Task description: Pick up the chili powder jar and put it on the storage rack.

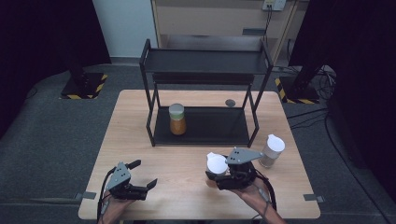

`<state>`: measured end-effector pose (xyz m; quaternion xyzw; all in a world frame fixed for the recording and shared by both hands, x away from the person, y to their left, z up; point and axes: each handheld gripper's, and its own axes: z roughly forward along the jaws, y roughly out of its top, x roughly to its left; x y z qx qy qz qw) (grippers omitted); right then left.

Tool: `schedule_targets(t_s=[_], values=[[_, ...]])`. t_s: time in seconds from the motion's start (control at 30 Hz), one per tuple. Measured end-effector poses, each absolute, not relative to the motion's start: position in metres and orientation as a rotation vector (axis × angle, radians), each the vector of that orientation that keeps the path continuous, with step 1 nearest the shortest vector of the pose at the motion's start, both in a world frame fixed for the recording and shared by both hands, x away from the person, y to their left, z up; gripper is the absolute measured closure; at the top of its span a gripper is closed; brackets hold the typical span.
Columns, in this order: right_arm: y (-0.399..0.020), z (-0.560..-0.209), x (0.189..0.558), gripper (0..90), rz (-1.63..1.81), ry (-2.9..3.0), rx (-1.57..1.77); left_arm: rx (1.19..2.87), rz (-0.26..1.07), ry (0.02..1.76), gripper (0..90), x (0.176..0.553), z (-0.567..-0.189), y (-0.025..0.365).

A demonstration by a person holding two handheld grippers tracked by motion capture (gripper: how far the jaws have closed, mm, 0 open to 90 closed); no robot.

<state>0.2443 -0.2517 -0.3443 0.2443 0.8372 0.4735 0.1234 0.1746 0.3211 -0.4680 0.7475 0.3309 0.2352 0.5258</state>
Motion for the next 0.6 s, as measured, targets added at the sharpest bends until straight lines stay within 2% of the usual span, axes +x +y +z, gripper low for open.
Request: schedule_targets(t_s=[0.6], values=[[-0.237,-0.321,0.287,31.2,1.379,2.425,0.709,1.807,0.565,0.783,4.4,0.175,-0.467,0.320]])
